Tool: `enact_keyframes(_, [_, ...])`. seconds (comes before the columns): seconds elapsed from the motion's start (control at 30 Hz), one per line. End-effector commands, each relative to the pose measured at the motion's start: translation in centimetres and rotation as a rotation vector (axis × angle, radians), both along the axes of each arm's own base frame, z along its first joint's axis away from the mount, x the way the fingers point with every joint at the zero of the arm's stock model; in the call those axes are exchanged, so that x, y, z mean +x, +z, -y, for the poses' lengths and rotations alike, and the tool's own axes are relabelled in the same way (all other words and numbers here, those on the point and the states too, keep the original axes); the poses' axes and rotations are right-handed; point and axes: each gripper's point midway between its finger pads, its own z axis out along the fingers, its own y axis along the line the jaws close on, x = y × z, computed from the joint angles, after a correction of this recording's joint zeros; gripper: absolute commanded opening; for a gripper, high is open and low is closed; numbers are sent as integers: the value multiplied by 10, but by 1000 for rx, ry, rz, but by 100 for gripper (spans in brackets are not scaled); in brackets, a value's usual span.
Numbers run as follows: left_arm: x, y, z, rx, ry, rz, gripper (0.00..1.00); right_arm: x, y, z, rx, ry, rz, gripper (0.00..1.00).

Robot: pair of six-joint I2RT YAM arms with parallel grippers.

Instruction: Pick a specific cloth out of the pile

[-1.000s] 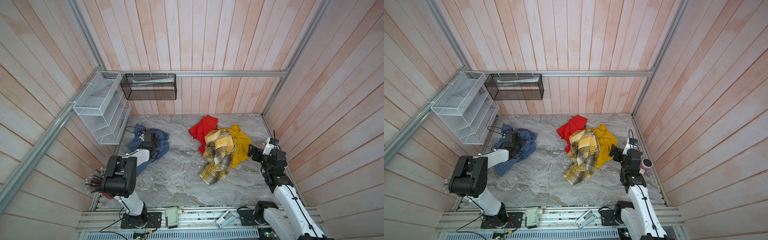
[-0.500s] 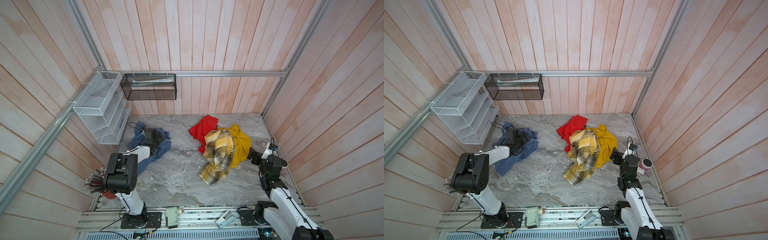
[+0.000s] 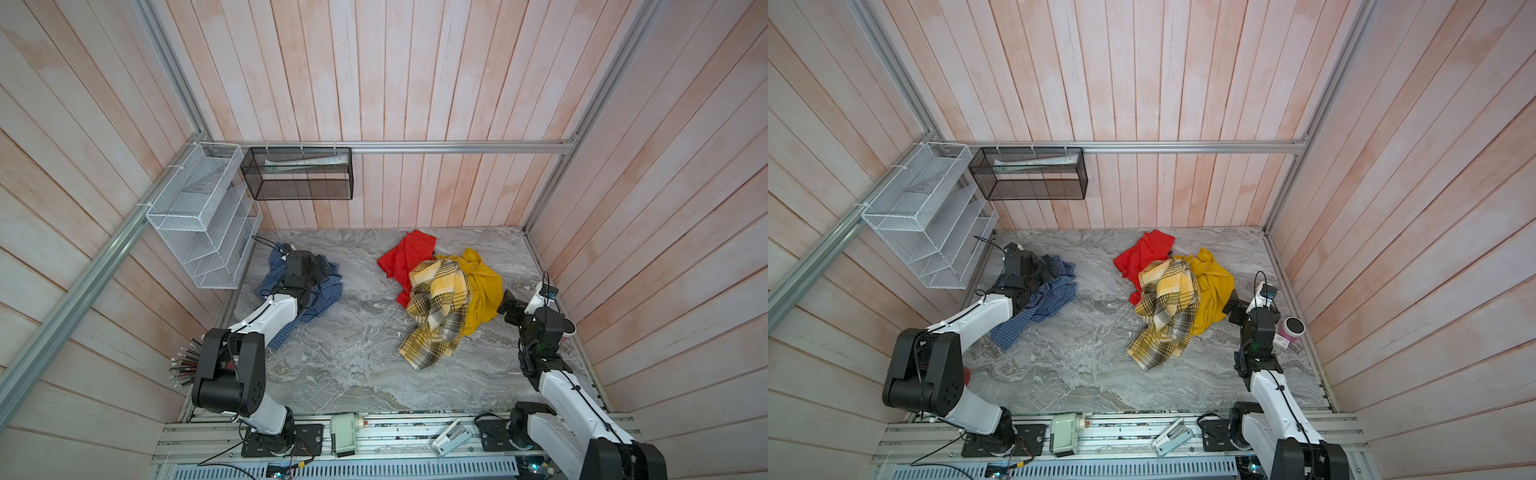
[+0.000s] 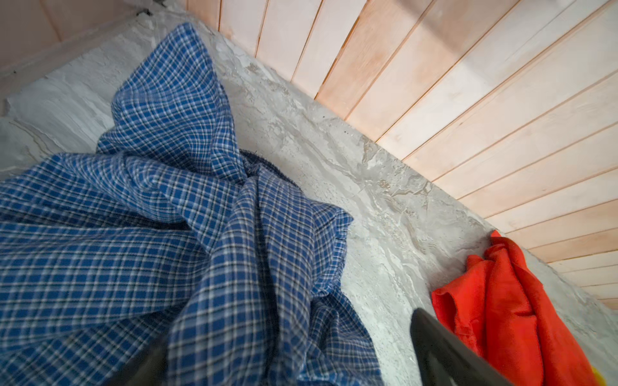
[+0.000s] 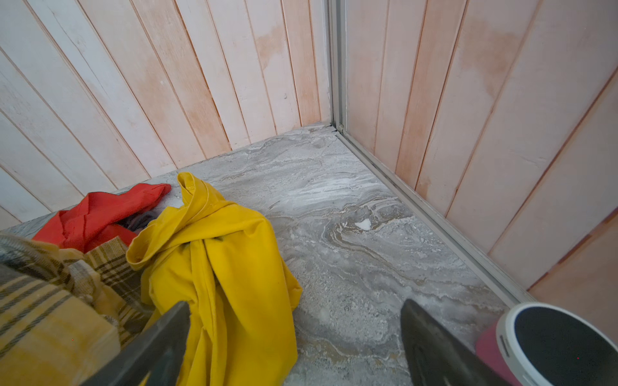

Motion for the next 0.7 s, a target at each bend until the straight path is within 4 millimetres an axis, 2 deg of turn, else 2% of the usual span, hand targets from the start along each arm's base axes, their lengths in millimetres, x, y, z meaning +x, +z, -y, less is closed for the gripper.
enact_keyframes(0.0, [-8, 20, -3, 75, -3, 46, 100, 0, 22, 1, -57, 8, 101, 98])
enact_keyframes(0.1, [-18, 32, -5, 134, -17, 99, 100, -4, 18, -1, -111, 22, 162, 98])
enact_keyframes(0.3, [-44, 40, -24, 317, -13, 157, 100, -5, -12, 1, -170, 20, 147, 98])
enact_keyframes(0.47, [-66, 41, -40, 447, 18, 201, 100, 12, -10, -5, -173, 59, 165, 98])
enact_keyframes(0.67, [-85, 33, -52, 529, 59, 268, 100, 29, -30, -20, -174, 159, 138, 98])
